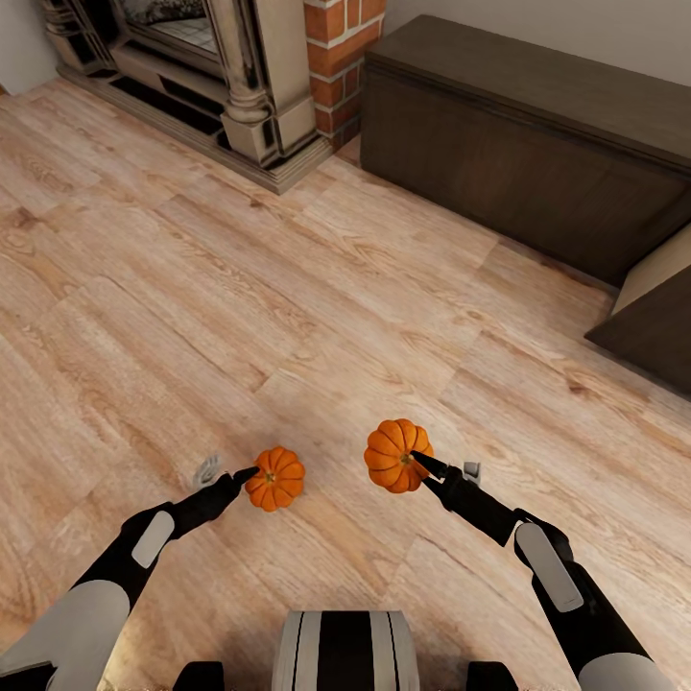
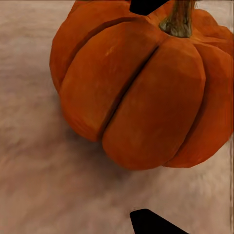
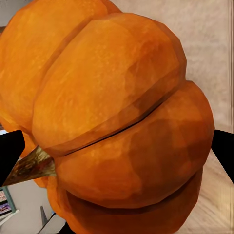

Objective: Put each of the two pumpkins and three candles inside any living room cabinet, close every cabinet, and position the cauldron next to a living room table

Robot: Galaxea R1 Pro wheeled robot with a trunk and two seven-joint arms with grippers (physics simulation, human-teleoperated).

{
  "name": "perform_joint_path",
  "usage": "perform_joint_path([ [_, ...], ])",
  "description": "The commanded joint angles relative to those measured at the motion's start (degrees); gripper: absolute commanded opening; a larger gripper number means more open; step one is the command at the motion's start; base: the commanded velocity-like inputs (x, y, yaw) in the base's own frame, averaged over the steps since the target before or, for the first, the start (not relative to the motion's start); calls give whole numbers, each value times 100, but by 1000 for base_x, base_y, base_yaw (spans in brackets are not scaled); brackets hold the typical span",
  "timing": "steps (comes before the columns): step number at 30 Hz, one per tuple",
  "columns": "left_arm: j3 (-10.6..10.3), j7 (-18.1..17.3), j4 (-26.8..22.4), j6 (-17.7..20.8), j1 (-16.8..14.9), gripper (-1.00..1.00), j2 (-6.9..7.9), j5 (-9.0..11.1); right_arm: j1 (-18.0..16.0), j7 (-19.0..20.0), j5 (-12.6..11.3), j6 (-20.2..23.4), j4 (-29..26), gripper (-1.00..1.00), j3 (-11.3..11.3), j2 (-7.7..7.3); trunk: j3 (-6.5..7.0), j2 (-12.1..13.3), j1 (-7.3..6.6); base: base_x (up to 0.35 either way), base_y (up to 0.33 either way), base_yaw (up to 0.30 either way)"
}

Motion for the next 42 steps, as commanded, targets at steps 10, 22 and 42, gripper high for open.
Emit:
perform_joint_path([
  [10,-212,-18,16,46,-2,100,-9,29,-2,-5,-59,47,-2,-100,-5,-9,-3,-1,-1,0,0,0],
  [22,-315,-47,-18,45,-2,100,-9,31,-2,-5,-59,47,-2,-100,-5,-9,-70,-5,6,0,0,0],
  [42,-588,-336,-30,38,-2,-100,-8,29,31,-3,-59,47,-2,-100,-5,-9,-70,-5,6,0,0,0],
])
